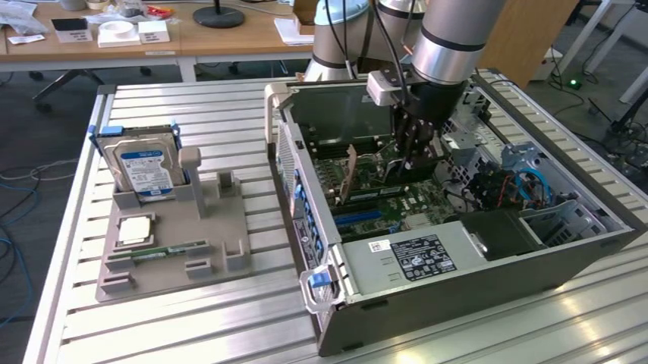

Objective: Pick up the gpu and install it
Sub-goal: 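Insert the gpu into the slot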

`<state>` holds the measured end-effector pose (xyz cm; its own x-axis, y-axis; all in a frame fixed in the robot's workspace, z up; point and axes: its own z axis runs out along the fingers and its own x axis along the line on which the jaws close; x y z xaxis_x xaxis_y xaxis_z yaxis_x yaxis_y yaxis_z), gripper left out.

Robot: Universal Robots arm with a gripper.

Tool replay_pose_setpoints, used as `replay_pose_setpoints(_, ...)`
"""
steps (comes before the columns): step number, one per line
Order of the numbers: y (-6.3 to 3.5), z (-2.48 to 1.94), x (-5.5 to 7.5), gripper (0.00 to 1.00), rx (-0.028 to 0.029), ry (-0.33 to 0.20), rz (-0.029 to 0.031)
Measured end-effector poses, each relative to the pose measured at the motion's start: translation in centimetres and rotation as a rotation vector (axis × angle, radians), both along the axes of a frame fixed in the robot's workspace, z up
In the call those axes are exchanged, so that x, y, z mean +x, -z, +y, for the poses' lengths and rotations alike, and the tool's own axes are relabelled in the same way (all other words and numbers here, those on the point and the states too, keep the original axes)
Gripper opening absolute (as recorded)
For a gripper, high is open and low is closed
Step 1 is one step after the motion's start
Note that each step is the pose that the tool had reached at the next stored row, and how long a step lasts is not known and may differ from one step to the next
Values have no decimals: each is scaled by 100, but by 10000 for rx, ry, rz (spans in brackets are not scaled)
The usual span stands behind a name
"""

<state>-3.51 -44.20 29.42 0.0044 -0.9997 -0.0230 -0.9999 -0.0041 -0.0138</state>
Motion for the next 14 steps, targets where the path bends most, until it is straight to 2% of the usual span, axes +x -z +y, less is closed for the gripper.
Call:
replay_pose_setpoints(8,1,0,0,26,0,0,1)
replay_pose_setpoints(14,55,0,-1,26,1,-2,-1)
